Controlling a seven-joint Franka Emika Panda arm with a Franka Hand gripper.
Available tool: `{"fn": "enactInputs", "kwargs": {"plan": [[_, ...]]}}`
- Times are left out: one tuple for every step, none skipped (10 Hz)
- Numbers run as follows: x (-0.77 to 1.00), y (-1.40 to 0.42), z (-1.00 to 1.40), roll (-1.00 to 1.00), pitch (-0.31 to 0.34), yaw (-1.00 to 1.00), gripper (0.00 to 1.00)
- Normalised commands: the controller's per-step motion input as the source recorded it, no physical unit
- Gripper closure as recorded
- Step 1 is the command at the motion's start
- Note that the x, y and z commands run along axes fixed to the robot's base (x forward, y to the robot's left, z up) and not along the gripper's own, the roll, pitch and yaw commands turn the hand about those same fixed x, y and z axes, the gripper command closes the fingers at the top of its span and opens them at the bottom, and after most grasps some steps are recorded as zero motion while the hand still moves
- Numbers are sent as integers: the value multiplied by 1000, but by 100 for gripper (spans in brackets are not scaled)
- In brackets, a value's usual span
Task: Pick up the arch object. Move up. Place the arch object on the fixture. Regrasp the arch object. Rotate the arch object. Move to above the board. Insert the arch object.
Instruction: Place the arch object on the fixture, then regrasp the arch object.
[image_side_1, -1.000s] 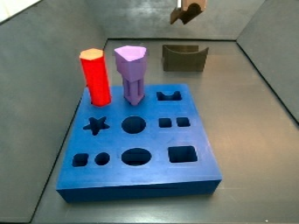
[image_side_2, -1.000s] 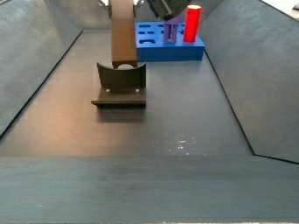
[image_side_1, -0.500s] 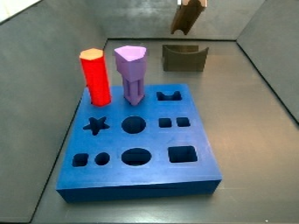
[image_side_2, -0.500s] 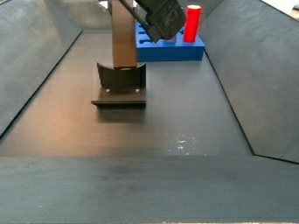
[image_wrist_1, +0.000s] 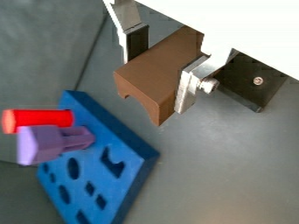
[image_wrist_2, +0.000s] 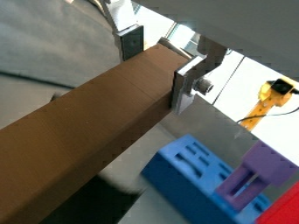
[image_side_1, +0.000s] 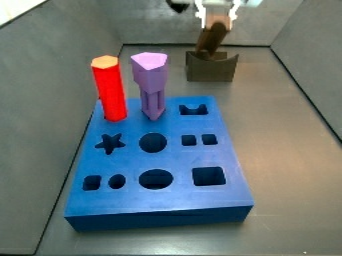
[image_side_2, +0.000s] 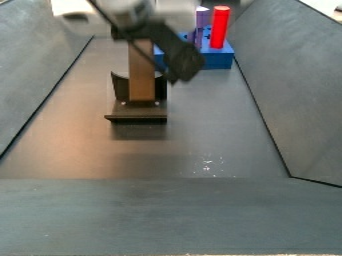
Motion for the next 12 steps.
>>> {"fn": "enactInputs", "kwargs": {"plan": [[87,67,-887,-67,-85,6,100],[72,41,-626,-62,-67,22,100],[64,27,-435,-60,-53,26,100],[60,19,-260,-57,-44,28,100],[0,0,0,0,0,0,0],[0,0,1000,24,59,-31,0],[0,2,1000,25,59,-29,0],[-13,7,1000,32,47,-23,0],[-17,8,1000,33,40,-25,0],[-26,11,1000,30,28,-24,0],[-30,11,882,25,21,-24,0],[-28,13,619,17,13,-21,0]]}}
